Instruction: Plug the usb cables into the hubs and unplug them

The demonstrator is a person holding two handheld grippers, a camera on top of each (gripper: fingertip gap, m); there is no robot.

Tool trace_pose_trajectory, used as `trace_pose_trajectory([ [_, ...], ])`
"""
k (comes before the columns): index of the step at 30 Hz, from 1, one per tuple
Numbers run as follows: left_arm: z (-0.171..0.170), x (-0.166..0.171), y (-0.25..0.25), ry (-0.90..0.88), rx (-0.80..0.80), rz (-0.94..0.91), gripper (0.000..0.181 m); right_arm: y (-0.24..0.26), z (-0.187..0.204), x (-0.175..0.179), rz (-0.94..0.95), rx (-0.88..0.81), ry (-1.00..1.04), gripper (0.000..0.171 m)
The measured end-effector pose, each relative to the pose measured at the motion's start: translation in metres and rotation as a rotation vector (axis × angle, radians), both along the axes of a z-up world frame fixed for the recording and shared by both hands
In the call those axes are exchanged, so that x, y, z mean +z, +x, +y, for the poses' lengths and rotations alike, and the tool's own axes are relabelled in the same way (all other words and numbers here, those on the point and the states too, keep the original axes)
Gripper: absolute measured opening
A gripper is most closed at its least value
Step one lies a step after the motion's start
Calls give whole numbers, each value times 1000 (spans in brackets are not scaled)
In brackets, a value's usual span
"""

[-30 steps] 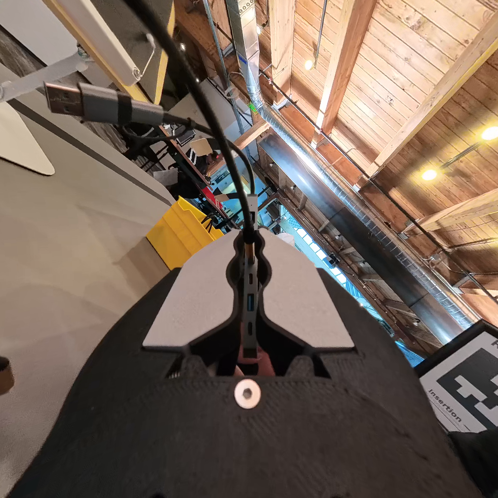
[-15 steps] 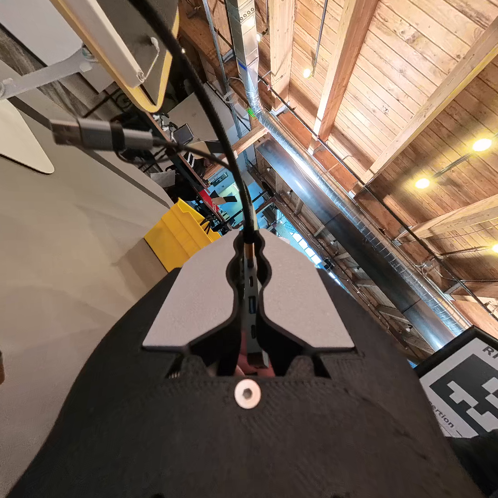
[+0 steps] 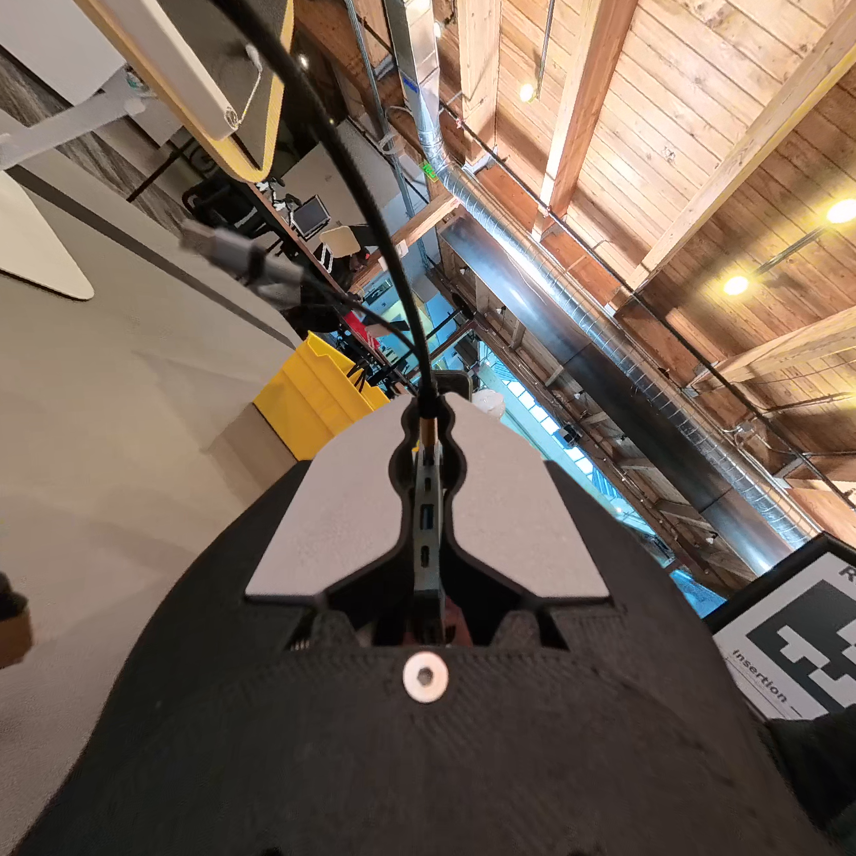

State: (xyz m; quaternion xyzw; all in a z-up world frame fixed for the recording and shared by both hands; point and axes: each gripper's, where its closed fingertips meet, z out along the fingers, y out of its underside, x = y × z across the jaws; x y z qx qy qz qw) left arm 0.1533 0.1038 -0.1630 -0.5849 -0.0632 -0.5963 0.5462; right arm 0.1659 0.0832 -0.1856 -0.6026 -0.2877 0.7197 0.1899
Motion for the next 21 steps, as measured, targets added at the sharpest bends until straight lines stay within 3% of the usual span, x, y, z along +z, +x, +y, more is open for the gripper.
trace_pose_trajectory([
  [5,8,-21,-9,-88,-37,137,7,7,8,-3,-32,-31,20,11],
  [10,12,-50,-16,-202,-86,436,7,12,13,-17,-151,-52,63,10],
  [13,11,-79,-18,-228,-130,824,7,16,17,-28,-221,-70,79,10],
  [15,16,-93,-29,-227,-64,1065,7,17,18,-33,-252,-73,78,10],
  [21,17,-124,-46,-216,-78,1639,8,22,18,-40,-314,-75,91,10],
])
